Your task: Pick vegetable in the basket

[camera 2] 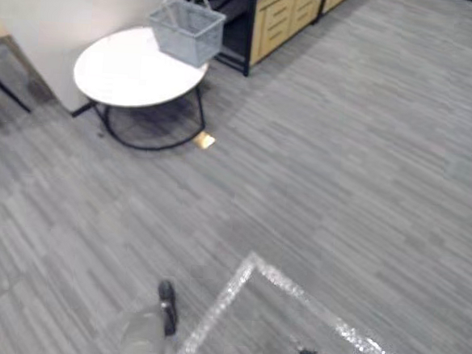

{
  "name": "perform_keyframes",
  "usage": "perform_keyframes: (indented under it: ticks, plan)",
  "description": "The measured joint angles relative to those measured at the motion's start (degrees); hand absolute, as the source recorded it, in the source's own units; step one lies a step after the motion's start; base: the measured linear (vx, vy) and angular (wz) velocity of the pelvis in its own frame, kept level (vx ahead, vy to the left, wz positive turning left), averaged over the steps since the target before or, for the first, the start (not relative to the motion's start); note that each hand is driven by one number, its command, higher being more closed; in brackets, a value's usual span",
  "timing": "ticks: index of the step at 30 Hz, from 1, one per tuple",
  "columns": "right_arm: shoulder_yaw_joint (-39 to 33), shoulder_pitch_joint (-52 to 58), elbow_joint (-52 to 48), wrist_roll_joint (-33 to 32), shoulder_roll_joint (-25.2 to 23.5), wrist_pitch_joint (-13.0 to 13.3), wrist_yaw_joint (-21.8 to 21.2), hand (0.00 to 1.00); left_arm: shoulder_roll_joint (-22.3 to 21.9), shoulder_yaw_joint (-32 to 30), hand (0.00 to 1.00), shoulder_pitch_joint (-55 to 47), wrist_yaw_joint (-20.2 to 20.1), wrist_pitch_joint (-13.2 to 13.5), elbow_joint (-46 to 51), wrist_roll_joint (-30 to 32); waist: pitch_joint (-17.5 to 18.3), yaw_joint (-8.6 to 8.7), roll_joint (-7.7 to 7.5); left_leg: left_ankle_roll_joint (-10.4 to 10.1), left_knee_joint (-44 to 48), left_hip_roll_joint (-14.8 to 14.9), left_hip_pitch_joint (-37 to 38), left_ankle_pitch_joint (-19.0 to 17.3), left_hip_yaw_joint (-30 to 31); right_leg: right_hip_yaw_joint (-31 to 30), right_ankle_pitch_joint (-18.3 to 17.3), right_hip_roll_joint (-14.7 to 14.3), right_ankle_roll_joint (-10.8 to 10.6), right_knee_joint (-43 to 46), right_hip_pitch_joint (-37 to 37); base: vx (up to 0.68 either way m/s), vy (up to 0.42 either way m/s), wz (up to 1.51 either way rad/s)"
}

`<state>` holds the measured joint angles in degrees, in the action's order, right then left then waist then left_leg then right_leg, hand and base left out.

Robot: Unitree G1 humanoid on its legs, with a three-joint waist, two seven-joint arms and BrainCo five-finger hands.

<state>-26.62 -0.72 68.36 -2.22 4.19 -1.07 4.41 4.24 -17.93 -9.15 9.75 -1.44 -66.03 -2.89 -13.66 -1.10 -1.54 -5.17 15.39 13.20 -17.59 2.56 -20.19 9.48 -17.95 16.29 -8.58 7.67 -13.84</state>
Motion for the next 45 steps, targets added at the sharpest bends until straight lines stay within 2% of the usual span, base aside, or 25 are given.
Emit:
perform_keyframes:
  ticks: [1, 3, 5, 7, 8, 11, 13, 14, 15, 16, 17, 21, 24, 26, 27, 29, 30, 31, 33, 35, 37, 38, 40, 41, 45]
  plan:
    - [0.0, -0.4, 0.1, 0.0, -1.3, 0.2, -0.1, 0.0, 1.0, 0.1, 0.0, 1.5, 0.1, 0.0, 0.3, 1.5, 0.2, 0.36, -1.07, 1.2, 4.2, -1.9, -1.3, -4.3, 0.0, -0.8, 4.0, 2.3, -2.3, 7.0, 3.3, 0.66, 0.36, 0.06]
    - [-0.3, -0.2, 0.0, -0.1, -1.0, 0.2, 0.0, 0.0, 1.8, 0.2, 0.0, 1.6, 0.0, -0.3, 0.3, 1.9, 0.2, 0.85, -1.58, 2.5, 5.4, -4.1, 1.9, -7.5, -1.5, -3.2, 8.8, 5.5, -2.1, 19.2, 7.0, 0.51, 0.314, 0.11]
    - [0.8, 0.1, -0.5, -0.1, -0.2, 0.3, -0.1, 0.0, 1.6, 2.5, 0.0, 1.2, 0.1, -0.5, 0.8, 1.9, 0.2, 1.02, -1.32, 4.1, 2.2, -6.2, 9.3, -10.3, -3.4, -3.8, 24.2, 9.3, -0.9, 34.8, 13.6, 0.54, 0.296, -0.15]
    - [1.2, 0.1, -1.1, -0.1, -0.1, 0.6, 0.0, 0.0, 2.1, 4.2, 0.0, 2.6, 0.2, -0.5, 1.3, 1.8, -0.4, 1.25, -0.75, 4.2, -0.7, -7.1, 13.8, -11.3, -3.3, -3.6, 20.8, 9.2, -1.3, 45.5, 18.8, 0.43, 0.133, -0.11]
    - [1.3, 0.0, -1.9, -0.1, 0.1, 0.6, 0.1, 0.0, 2.2, 5.5, 0.0, 3.9, 0.5, -0.5, 1.7, 1.7, -0.9, 1.68, -0.3, 4.1, -4.4, -7.5, 19.1, -11.5, -3.5, -1.2, 14.0, 7.9, -0.1, 52.1, 23.3, 0.38, 0.072, -0.1]
    - [2.9, 1.0, -4.1, -1.0, 0.4, 1.2, 0.5, 0.0, 2.1, 6.8, 0.0, 6.1, 1.7, -0.1, 3.9, 0.6, -1.6, 3.0, 1.02, 3.9, -7.6, -7.1, 26.0, -11.4, -4.6, 8.5, 6.3, 6.0, 4.7, 47.0, 29.2, 0.4, 0.014, -0.04]
    - [3.3, 1.4, -5.1, -1.4, 0.3, 1.7, 0.5, 0.0, 1.2, 6.9, 0.0, 7.9, 2.5, 0.3, 5.2, -0.1, -1.9, 3.52, 1.51, 3.9, -8.1, -6.3, 27.3, -11.5, -4.7, 11.6, 6.4, 4.0, 4.6, 35.6, 31.5, 0.29, -0.156, 0.23]
    - [3.9, 1.7, -5.7, -2.3, 0.0, 1.9, 0.5, 0.0, 0.4, 6.9, 0.0, 9.7, 3.3, 1.1, 6.0, -1.4, -1.8, 4.49, 1.5, 2.2, -10.2, -6.3, 28.8, -12.5, -5.0, 12.3, 10.5, 2.4, 3.6, 18.7, 31.7, 0.33, -0.206, 0.54]
    - [3.9, 2.1, -5.6, -2.3, -0.2, 1.9, 0.7, 0.0, 0.4, 7.0, 0.0, 10.3, 3.5, 1.4, 6.6, -1.5, -1.6, 4.7, 0.65, 0.4, -11.5, -6.9, 29.9, -13.1, -5.1, 11.8, 15.2, 2.2, 4.4, 11.9, 31.6, 0.49, -0.256, 0.44]
    - [3.3, 1.5, -5.3, -2.7, 0.0, 1.8, 1.1, 0.0, -2.1, 6.8, 0.0, 11.7, 3.6, 1.7, 6.1, -1.5, -2.8, 4.6, 2.29, -2.6, -14.4, -6.2, 32.9, -12.6, -4.9, 11.6, 20.7, 0.2, 6.2, 10.4, 30.4, 0.43, -0.185, -0.12]
    - [2.3, 1.3, -5.7, -2.8, 1.1, 2.3, 1.5, 0.0, -4.1, 6.7, 0.0, 12.0, 3.6, 1.7, 5.7, -1.5, -2.6, 4.27, 4.03, -2.9, -15.9, -6.2, 32.8, -12.2, -4.8, 11.6, 19.0, -0.8, 6.3, 12.0, 31.7, 0.45, -0.168, -0.28]
    - [-0.5, 3.4, -5.1, -2.6, -0.1, 1.4, 1.6, 0.0, -6.2, 6.2, 0.0, 12.7, 3.6, 2.2, 4.3, -1.3, -2.7, 4.21, 3.71, -3.0, -16.8, -7.4, 37.8, -9.7, -5.5, 9.6, 7.0, 1.4, 6.0, 25.1, 33.0, 0.24, -0.13, -0.02]
    - [-0.8, 3.8, -4.0, -2.7, -0.1, 1.3, 1.8, 0.0, -5.9, 6.3, 0.0, 12.0, 3.7, 2.2, 3.2, -1.0, -2.1, 4.39, 3.93, -3.2, -4.1, -4.7, 32.7, -9.6, -2.3, 10.2, 5.1, 1.2, 5.7, 24.4, 30.4, 0.22, -0.164, 0.07]
    - [-0.7, 4.2, -3.2, -2.1, 0.9, 1.0, 1.6, 0.0, -5.5, 6.1, 0.0, 12.0, 3.7, 2.2, 3.0, -1.0, -1.7, 4.99, 4.6, -5.2, 11.2, -1.3, 25.8, -8.4, 0.8, 12.2, 4.2, 1.6, 5.9, 23.7, 27.9, 0.26, -0.123, 0.37]
    - [-0.2, 4.3, -2.8, -2.1, 1.9, 0.4, 1.5, 0.0, -5.2, 4.9, 0.0, 12.0, 3.6, 2.0, 2.4, -1.0, -1.6, 5.5, 5.21, -7.2, 20.0, 2.0, 22.5, -4.8, 0.5, 13.6, 3.6, 1.6, 6.5, 23.9, 25.4, 0.34, -0.051, 0.17]
    - [0.2, 4.0, -2.8, -2.1, 2.9, 0.3, 1.5, 0.0, -4.8, 1.3, 0.0, 11.1, 3.6, 1.7, 1.8, -1.0, -1.6, 5.19, 5.05, -6.7, 27.9, 5.1, 20.6, 5.2, 0.2, 13.5, 2.1, 0.6, 6.9, 22.7, 21.3, 0.32, -0.025, -0.12]
    - [0.4, 2.9, -2.9, -2.1, 3.0, 0.3, 1.5, 0.0, -4.3, -0.3, 0.0, 10.9, 3.6, 1.4, 0.7, -0.9, -1.6, 5.15, 5.08, -6.3, 33.3, 5.9, 18.5, 5.0, 0.2, 13.4, 1.8, 0.4, 7.0, 20.1, 18.2, 0.33, 0.003, -0.13]
    - [0.3, 2.1, -3.0, -2.1, 3.6, 0.3, 1.6, 0.0, -4.2, -2.2, 0.0, 10.9, 3.4, 1.3, 0.4, -1.1, -1.6, 5.13, 5.12, -4.3, 37.4, 6.1, 14.5, -1.9, -1.2, 13.4, 1.5, 0.3, 6.8, 17.5, 15.8, 0.31, 0.02, -0.05]
    - [-0.1, 1.4, -2.9, -2.1, 4.1, 0.3, 1.7, 0.0, -4.1, -4.5, 0.0, 10.9, 3.2, 1.4, 1.3, -1.4, -1.6, 3.96, 5.14, -3.4, 35.0, 4.9, 9.6, -7.2, -5.2, 13.9, 2.3, 0.2, 5.8, 13.7, 12.1, 0.32, 0.074, -0.03]
    - [-0.8, 0.6, -3.0, -2.1, 3.9, 0.4, 1.7, 0.0, -4.0, -5.0, 0.0, 10.9, 3.0, 1.5, 1.8, -1.4, -1.6, 2.42, 5.18, -3.2, 23.1, 2.4, 8.6, -7.5, -9.2, 14.2, 3.1, 0.4, 4.8, 11.7, 9.4, 0.3, 0.147, -0.26]
    - [-1.6, 0.1, -4.0, -2.1, 3.3, 0.5, 1.7, 0.0, -4.1, -5.1, 0.0, 10.7, 2.8, 1.5, 2.0, -1.2, -1.6, 2.24, 5.25, -1.0, 7.2, -1.2, 8.2, -5.3, -9.0, 14.4, 3.1, 0.4, 3.7, 9.8, 6.4, 0.34, 0.237, -0.36]
    - [-0.9, 0.9, -7.4, -2.1, 2.2, 0.7, 1.7, 0.0, -4.8, -6.9, 0.0, 10.0, 2.7, 1.4, 2.4, -0.8, -1.5, 2.21, 5.86, 2.6, -6.5, -2.3, 8.7, 0.3, -9.0, 14.3, 2.0, 0.6, 0.5, 9.6, 4.7, 0.35, 0.289, -0.34]
    - [1.1, 2.2, -9.8, -2.1, 1.6, 0.8, 1.8, 0.0, -6.1, -9.2, 0.0, 9.8, 2.4, 1.4, 2.6, -0.8, -1.1, 2.15, 6.69, 6.4, -7.7, -1.3, 7.5, 3.7, -9.3, 14.2, -0.2, 1.1, -2.6, 12.0, 3.8, 0.39, 0.374, -0.05]
    - [3.0, 2.9, -10.0, -2.1, 0.9, 0.7, 1.7, 0.0, -5.6, -9.3, 0.0, 9.8, 2.3, 1.4, 3.5, -0.5, -0.5, 2.18, 5.21, 7.5, -4.7, -3.3, 6.4, 1.7, -10.9, 14.2, -0.6, 3.5, -2.8, 12.7, 3.1, 0.37, 0.329, 0.3]
    - [6.2, 0.1, -8.8, -2.1, -1.7, 0.5, 1.0, 0.0, -3.1, -8.6, 0.0, 9.4, 2.3, 0.7, 2.3, -0.2, -0.2, 1.22, 3.55, 7.2, 1.9, -3.9, 3.9, -5.4, -14.3, 11.1, 5.9, 4.3, 0.5, 4.8, 1.1, 0.44, 0.279, 0.22]
